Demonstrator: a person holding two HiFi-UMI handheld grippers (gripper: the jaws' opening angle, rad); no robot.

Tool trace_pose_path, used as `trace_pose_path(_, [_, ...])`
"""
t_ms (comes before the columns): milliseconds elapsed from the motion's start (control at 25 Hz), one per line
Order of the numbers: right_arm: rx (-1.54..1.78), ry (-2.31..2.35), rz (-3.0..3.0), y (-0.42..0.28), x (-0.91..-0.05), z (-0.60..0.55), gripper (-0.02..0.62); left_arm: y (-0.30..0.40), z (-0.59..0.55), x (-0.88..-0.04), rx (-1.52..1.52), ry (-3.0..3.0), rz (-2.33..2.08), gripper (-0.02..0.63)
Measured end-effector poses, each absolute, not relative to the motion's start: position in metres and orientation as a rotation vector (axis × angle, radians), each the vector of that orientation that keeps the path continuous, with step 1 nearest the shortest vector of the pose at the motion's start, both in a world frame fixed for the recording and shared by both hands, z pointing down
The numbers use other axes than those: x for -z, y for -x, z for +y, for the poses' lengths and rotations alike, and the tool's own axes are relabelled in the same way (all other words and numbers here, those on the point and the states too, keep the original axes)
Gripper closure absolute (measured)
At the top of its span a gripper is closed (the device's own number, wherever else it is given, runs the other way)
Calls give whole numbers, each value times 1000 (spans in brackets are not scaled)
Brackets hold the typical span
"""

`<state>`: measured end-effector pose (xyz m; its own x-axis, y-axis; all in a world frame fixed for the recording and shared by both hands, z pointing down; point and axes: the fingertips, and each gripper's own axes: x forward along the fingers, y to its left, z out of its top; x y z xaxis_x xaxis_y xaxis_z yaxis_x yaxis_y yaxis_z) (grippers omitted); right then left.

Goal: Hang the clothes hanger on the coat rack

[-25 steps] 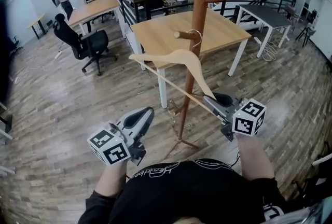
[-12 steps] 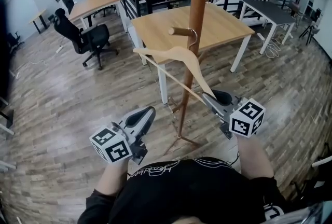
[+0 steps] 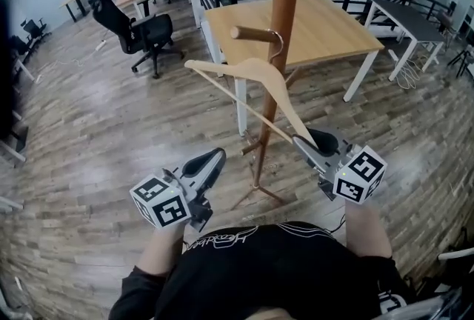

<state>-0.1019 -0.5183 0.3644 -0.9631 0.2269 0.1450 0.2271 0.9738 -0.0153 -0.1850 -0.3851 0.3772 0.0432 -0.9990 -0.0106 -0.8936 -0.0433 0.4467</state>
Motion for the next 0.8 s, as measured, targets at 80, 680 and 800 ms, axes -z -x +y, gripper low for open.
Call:
trace_pose_path(80, [-29,383,-2988,96,-365,-522,469,177,-385,-381,466,-1978,-1941,598])
trace_pose_path(680, [-143,175,-3166,16,-348,-530,339,141,-369,-392,430,-2005,-1891,598])
trace_pose_path(800, [-188,116,-3163,-6,-353,-511,339,128,-353,-391,433,-2036,-1844,598])
